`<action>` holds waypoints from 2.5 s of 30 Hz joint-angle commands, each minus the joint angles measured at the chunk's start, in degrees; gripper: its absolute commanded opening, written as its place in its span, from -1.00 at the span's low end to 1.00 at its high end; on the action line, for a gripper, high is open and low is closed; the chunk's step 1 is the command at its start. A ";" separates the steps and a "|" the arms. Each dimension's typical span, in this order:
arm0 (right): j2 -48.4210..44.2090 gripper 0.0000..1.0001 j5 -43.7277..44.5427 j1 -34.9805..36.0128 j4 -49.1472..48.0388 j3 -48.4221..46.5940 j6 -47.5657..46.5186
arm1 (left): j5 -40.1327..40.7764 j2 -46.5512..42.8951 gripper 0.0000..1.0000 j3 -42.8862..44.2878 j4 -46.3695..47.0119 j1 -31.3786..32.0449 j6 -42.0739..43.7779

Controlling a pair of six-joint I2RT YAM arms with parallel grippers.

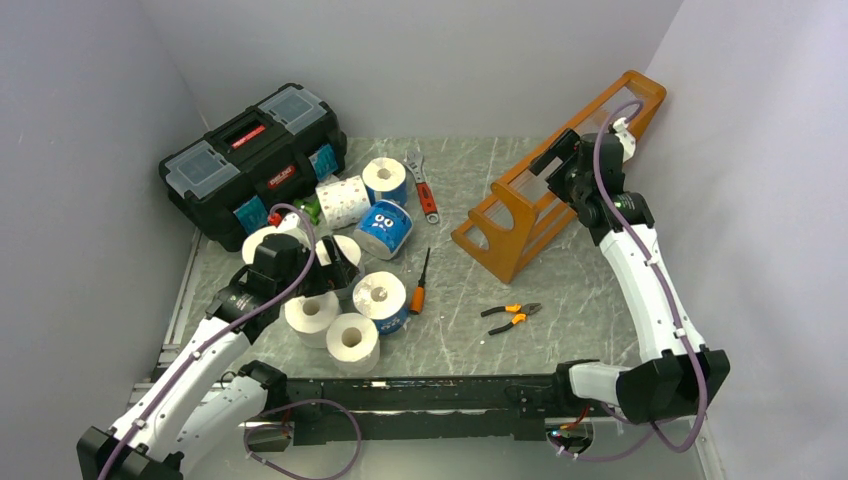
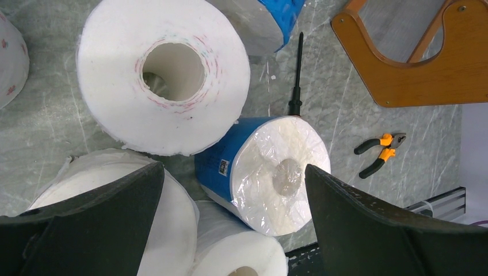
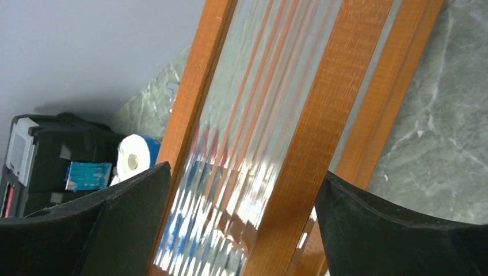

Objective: Place and organize the paper towels onto the shelf
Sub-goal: Adjust the shelf at the center of the board.

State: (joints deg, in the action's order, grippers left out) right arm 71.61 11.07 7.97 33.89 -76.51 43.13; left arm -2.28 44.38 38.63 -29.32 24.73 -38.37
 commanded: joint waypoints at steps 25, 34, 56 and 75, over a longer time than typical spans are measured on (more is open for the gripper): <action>-7.37 0.99 -7.30 -2.37 2.89 1.10 -3.24 | -1.56 -0.34 0.98 -1.34 3.27 0.09 -0.74; -13.84 0.98 0.29 4.26 10.34 -6.64 -10.61 | -1.57 0.02 0.98 -0.68 2.91 0.14 -0.79; 5.29 0.48 22.03 32.79 17.90 -19.07 -29.57 | -1.98 -0.90 0.98 2.27 1.45 0.14 -1.51; -3.05 0.08 21.16 33.01 21.42 -6.53 -26.68 | -11.08 15.78 0.98 14.40 10.91 7.02 -0.77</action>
State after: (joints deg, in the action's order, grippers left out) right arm 71.20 34.46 40.60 50.96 -85.23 14.31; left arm -11.92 56.49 46.89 -22.39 28.97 -39.99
